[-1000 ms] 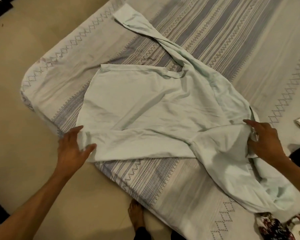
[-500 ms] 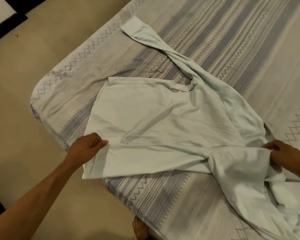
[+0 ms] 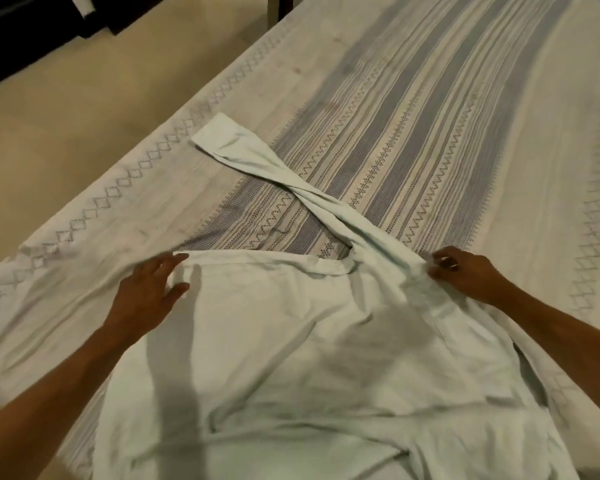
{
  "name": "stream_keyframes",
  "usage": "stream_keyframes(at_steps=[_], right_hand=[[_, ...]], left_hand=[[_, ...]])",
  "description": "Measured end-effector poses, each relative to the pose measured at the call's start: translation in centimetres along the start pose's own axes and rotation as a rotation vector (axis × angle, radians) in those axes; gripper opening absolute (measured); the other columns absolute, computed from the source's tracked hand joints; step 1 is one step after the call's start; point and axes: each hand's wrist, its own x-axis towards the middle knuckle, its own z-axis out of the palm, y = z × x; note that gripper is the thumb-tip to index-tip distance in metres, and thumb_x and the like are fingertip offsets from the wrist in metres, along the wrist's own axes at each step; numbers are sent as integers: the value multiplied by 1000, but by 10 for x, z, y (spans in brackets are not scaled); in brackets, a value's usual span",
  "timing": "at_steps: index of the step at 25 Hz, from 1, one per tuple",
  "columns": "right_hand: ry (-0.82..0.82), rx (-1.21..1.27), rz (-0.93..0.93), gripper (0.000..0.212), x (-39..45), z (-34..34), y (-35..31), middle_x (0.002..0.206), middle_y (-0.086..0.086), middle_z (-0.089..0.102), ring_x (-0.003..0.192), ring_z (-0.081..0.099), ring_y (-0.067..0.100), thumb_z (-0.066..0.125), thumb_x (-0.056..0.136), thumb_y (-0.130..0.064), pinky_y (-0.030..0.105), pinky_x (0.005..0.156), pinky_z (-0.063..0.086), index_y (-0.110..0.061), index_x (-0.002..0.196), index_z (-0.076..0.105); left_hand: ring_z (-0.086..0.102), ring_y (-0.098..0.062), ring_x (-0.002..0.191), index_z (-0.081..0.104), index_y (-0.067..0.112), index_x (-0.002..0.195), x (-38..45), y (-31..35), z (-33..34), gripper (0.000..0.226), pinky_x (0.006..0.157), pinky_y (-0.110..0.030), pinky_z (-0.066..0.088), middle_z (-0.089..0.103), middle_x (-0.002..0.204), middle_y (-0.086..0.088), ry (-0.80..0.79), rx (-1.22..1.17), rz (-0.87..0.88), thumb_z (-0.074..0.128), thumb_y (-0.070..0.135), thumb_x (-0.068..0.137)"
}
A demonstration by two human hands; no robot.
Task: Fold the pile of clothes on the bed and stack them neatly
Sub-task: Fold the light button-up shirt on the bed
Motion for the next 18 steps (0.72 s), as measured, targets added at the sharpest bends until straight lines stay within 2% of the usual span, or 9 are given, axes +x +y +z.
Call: stream_keyframes(at_steps=[2, 4, 7, 9, 10, 12, 14, 16, 18], right_hand=[[67, 7, -30, 10, 21, 9, -9, 93, -2, 70, 92, 66, 21, 73, 96, -34, 26, 76, 44, -26, 100, 73], [69, 74, -52, 5, 30, 13, -16, 86, -11, 68, 85, 65, 13, 75, 94, -32, 19, 72, 42, -30, 91, 73], [9, 21, -92, 8, 44, 15, -18, 85, -11, 70, 83, 65, 12, 78, 92, -30, 23, 74, 42, -23, 92, 76], [194, 53, -17, 8, 56, 6, -16, 85, 0, 71, 84, 64, 21, 75, 94, -21, 29, 79, 43, -13, 90, 74], [322, 108, 62, 5, 60, -1, -12, 88, 3, 71, 86, 64, 23, 73, 94, -15, 30, 83, 44, -12, 91, 73], [408, 231, 208, 4, 65, -10, 3, 96, 7, 70, 95, 65, 28, 69, 95, -13, 34, 88, 48, -11, 96, 72], [209, 304, 303, 14, 68, -10, 10, 105, 8, 69, 100, 62, 30, 69, 95, -29, 36, 87, 47, -16, 100, 71], [84, 450, 354, 36, 72, -10, 9, 107, 10, 70, 96, 63, 32, 71, 85, -51, 39, 86, 48, -18, 101, 70], [-25, 641, 404, 41, 72, -20, 10, 105, 12, 74, 93, 67, 34, 77, 84, -46, 44, 91, 52, -11, 107, 72]], left_hand=[[50, -36, 139, 43, 36, 153, 32, -5, 13, 60, 104, -60, 49, 48, 157, -4, -59, 57, 36, 58, 53, 97], [47, -37, 138, 47, 38, 149, 48, -1, 20, 55, 107, -61, 44, 49, 155, -1, -28, 75, 10, 62, 51, 97], [57, -34, 114, 66, 30, 120, 70, 7, 10, 25, 98, -56, 43, 66, 124, -2, 47, 138, 115, 68, 39, 97], [63, -29, 96, 65, 27, 104, 78, -2, 4, 10, 85, -50, 48, 69, 103, 1, 8, 210, 262, 60, 35, 101], [65, -28, 91, 65, 26, 101, 81, -11, 1, 14, 79, -47, 49, 69, 98, 3, 3, 193, 264, 55, 35, 104], [66, -26, 87, 66, 30, 98, 79, -27, -6, 18, 71, -42, 50, 69, 95, 6, 13, 49, 86, 52, 38, 107], [65, -25, 87, 62, 38, 95, 75, -27, -10, 9, 71, -39, 48, 68, 91, 8, -32, -124, -85, 60, 38, 104], [62, -21, 88, 56, 44, 99, 71, -20, -10, 7, 73, -40, 48, 67, 96, 6, -35, -231, -98, 60, 41, 103], [59, -20, 97, 49, 51, 109, 61, -22, -14, 13, 79, -44, 52, 63, 111, 5, -40, -158, -8, 57, 57, 101]])
